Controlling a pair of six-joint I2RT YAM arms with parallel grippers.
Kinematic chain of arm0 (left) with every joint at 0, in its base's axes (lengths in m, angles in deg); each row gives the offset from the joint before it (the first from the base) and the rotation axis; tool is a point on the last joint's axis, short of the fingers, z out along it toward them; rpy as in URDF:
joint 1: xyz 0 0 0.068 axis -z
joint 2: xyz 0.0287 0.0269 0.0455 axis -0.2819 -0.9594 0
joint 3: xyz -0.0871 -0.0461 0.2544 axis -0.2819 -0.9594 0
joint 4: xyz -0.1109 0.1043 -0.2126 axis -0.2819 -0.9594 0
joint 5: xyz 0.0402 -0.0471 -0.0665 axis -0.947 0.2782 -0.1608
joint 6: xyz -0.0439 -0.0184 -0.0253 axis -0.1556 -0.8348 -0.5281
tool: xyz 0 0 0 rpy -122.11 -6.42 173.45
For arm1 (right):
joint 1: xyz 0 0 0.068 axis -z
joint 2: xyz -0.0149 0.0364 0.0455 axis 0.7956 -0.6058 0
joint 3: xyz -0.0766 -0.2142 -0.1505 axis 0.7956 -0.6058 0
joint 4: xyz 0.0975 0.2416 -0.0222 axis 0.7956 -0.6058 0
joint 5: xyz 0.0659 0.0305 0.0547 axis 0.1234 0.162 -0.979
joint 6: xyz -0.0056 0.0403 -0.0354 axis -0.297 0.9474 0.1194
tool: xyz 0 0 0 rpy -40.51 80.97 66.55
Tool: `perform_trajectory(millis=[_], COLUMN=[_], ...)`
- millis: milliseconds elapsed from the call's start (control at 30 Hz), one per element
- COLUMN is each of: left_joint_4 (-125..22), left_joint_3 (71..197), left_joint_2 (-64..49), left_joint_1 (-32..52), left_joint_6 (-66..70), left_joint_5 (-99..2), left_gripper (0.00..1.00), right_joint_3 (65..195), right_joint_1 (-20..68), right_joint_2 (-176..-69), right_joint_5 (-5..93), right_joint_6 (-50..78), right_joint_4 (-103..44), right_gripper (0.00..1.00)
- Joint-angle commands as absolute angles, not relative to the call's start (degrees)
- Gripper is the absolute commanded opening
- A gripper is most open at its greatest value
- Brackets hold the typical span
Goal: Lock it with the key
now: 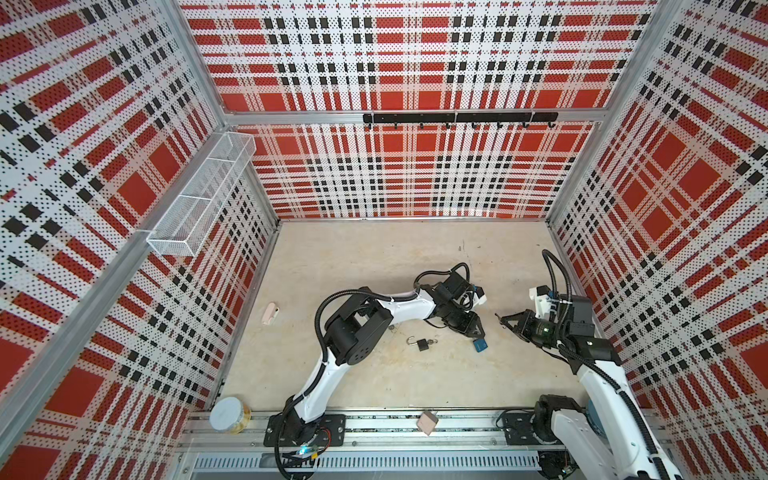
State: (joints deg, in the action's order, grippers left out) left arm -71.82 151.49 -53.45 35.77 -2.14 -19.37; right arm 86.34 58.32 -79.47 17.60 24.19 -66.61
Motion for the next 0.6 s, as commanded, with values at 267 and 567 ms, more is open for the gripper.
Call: perform_trajectory(millis=[267, 567], left_joint_4=[-69.1, -69.7], left_joint_3=[148.2, 146.3], left_joint_2=[-49.9, -46.5], left_joint_1=[35.1, 35.4], left_joint_6=[-2.8, -2.3], left_joint_5=[-23.9, -28.7], left_gripper=[0.47, 0.52], right_joint_3=[85.0, 83.4], right_joint_1=[58.5, 58.4], right_joint_2=[-77.3, -77.6], right_joint_5=[21.5, 21.6], right_joint_6=[22.7, 22.7], right_joint_4=[-68.5, -66.9], right_gripper=[0.0, 0.0])
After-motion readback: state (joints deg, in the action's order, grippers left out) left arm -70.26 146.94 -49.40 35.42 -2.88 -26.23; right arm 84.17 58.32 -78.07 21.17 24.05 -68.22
